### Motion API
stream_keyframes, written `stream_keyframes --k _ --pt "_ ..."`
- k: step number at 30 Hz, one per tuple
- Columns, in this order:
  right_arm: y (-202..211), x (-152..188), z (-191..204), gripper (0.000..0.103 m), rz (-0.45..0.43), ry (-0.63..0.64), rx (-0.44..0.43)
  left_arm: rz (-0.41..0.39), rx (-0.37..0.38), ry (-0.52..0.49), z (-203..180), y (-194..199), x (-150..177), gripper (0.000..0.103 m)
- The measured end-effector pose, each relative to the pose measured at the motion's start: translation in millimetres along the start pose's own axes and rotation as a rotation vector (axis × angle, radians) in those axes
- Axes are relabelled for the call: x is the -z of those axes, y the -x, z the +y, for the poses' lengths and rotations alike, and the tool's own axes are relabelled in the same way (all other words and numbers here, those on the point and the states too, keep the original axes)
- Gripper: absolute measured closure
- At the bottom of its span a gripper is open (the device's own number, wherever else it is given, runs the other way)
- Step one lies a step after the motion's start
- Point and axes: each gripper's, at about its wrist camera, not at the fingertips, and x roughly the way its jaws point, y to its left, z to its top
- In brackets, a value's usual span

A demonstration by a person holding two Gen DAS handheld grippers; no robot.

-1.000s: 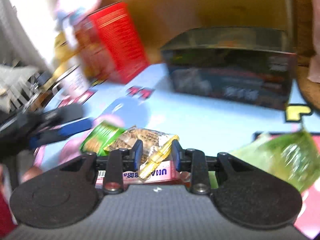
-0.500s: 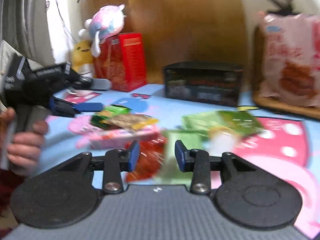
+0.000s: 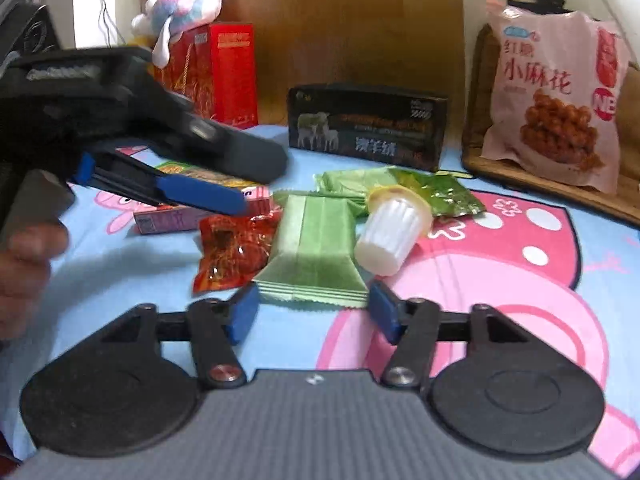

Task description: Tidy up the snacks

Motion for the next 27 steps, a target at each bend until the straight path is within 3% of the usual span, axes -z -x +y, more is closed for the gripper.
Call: stream_keyframes --k 2,4,6,7,8,9,12,17,18,21,27 --pt "-7.6 -3.7 -0.6 0.032 0.012 0.019 -0.012 0.007 -0.006 -0.01 -1.0 -9.8 -0.7 0.026" --pt "-11.0 -4.3 0.0 0.034 0.013 0.046 -0.019 0.002 -0.044 -0.029 -4.5 -13.4 -0.5 0.033" --pt "-12.5 -5.0 2.4 0.037 0.006 0.056 -0.02 0.005 -0.048 -0.032 -4.8 -12.5 0.7 0.05" --pt "-11.9 -4.2 3.5 0.041 0.0 0.061 -0.02 0.006 -0.035 -0.023 -4.0 -9.4 1.2 0.052" --pt "-9.4 -3.1 5.6 0.047 -0.013 0.07 -0.022 -0.008 -0.035 -0.019 -4.0 -4.2 1.8 0.052" --pt "-7.3 -2.6 7.1 0.073 -0.023 0.082 -0.011 -0.029 -0.041 -0.029 -5.3 1.4 2.5 0.056" --pt "-4.7 -1.2 7.6 0.074 -0.04 0.075 -0.026 -0.045 -0.016 -0.005 -0.9 11.8 2.2 0.056" --pt "-9.8 -6.6 4.7 0.074 -0.052 0.029 -0.053 -0.037 -0.049 0.027 8.4 9.7 -1.4 0.056" --pt "-9.0 -7.1 4.3 0.075 -0.058 0.02 -0.052 -0.038 -0.046 0.039 9.9 9.4 -2.5 0.061" --pt "-2.4 -5.6 5.4 0.076 -0.094 0.009 -0.032 -0.057 -0.033 0.041 7.5 12.6 -5.9 0.066" --pt "6.7 -14.0 17.3 0.077 -0.194 0.071 0.047 -0.132 -0.05 -0.019 -11.1 27.4 -15.2 0.066"
